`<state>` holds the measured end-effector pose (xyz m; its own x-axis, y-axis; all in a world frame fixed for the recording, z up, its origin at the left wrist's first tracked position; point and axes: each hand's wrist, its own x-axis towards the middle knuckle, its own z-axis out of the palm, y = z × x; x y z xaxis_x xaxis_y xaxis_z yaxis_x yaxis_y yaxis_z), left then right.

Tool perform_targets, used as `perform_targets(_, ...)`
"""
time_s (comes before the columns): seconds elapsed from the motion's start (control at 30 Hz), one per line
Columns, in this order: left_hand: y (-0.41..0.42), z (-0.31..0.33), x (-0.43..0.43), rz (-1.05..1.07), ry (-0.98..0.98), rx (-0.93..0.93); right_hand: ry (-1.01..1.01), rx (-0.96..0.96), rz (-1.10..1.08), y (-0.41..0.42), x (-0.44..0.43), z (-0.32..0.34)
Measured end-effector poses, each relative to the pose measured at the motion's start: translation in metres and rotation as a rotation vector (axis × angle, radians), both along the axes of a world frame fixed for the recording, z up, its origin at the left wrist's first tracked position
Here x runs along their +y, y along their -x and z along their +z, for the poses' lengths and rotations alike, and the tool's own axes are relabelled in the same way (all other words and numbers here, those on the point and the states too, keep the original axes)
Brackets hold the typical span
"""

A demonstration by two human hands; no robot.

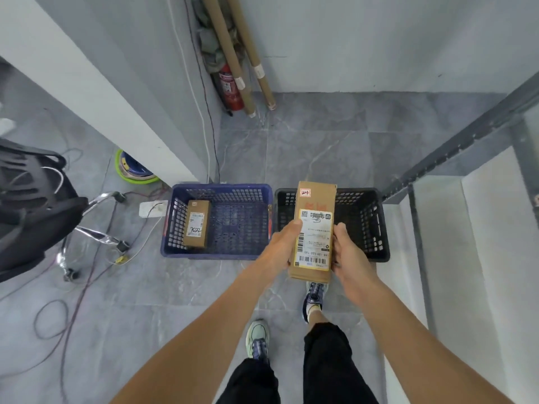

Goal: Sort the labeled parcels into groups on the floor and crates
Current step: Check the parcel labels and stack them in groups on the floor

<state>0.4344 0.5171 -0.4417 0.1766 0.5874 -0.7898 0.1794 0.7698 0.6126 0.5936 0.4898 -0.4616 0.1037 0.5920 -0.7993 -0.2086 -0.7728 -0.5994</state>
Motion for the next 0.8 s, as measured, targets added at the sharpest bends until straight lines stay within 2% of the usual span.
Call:
perform_targets(0.27, -0.040, -0.079, 0.070, 0.114, 0.129, 0.080, 0.138, 0.006, 0.100, -0.033, 0.078, -0.092)
perform_targets(0.4, -0.045, -0.147, 0.096, 0.083, 0.181, 0.082, 0.200, 0.015, 0.105, -0.031, 0.106, -0.156)
perform_targets(0.53, -0.040, -0.238, 0.118, 0.047, 0.237, 0.152, 0.264, 0.010, 0.140, -0.025, 0.130, -0.240)
perform_targets(0.63, -0.037, -0.313, 0.138, 0.102, 0.250, 0.168, 0.288, -0.007, 0.143, -0.019, 0.145, -0.314)
perform_targets(0.8, -0.047, -0.446, 0.138, 0.018, 0.282, 0.271, 0.335, 0.001, 0.115, -0.010, 0.160, -0.411)
